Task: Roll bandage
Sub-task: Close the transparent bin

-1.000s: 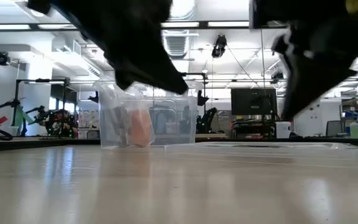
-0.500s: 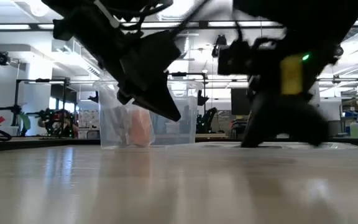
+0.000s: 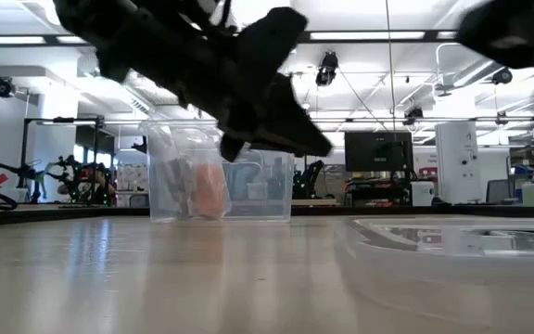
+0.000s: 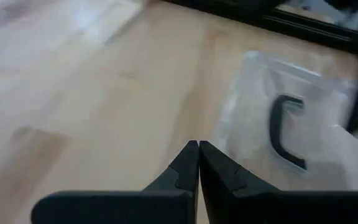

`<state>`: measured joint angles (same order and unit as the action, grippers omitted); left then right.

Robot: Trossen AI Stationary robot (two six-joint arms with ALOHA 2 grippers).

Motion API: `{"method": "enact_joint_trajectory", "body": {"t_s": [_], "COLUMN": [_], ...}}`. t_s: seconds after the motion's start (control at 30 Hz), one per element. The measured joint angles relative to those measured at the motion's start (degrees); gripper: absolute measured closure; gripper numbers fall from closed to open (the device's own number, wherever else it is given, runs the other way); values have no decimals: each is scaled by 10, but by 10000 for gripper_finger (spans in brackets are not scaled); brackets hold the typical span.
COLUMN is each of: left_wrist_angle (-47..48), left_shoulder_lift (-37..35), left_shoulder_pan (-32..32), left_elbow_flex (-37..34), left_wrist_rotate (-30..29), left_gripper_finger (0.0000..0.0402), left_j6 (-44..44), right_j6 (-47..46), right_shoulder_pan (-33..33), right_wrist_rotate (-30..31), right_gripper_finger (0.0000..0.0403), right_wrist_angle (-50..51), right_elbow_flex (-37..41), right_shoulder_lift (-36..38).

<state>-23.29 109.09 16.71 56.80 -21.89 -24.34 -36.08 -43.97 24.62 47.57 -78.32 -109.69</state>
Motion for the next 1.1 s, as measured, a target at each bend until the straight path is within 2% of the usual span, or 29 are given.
{"method": "enact_joint_trajectory", "body": {"t_s": [0.1,0.27,0.4,0.53,0.77,1.1], "left_wrist_angle": [-41,-46,22,89,70,52], "left_shoulder_lift": [34,76,97,111,124,130], "left_shoulder_pan": [6,22,34,34,37,46], "left_elbow_flex": [16,62,97,110,97,92], "left_wrist_rotate": [27,60,67,65,65,67], "left_gripper_finger": [399,399,400,399,401,399], "left_j6": [22,59,78,73,45,43], "right_j6": [-97,-185,-217,-202,-140,-139], "right_shoulder_pan": [-18,-42,-32,-16,-5,17], "right_wrist_rotate": [-1,10,46,65,6,50], "right_gripper_finger": [381,314,261,230,222,243], "right_wrist_angle": [66,66,68,63,58,72], "right_elbow_flex": [10,30,40,46,55,83], "right_shoulder_lift": [5,2,-15,-30,-37,-44]}}
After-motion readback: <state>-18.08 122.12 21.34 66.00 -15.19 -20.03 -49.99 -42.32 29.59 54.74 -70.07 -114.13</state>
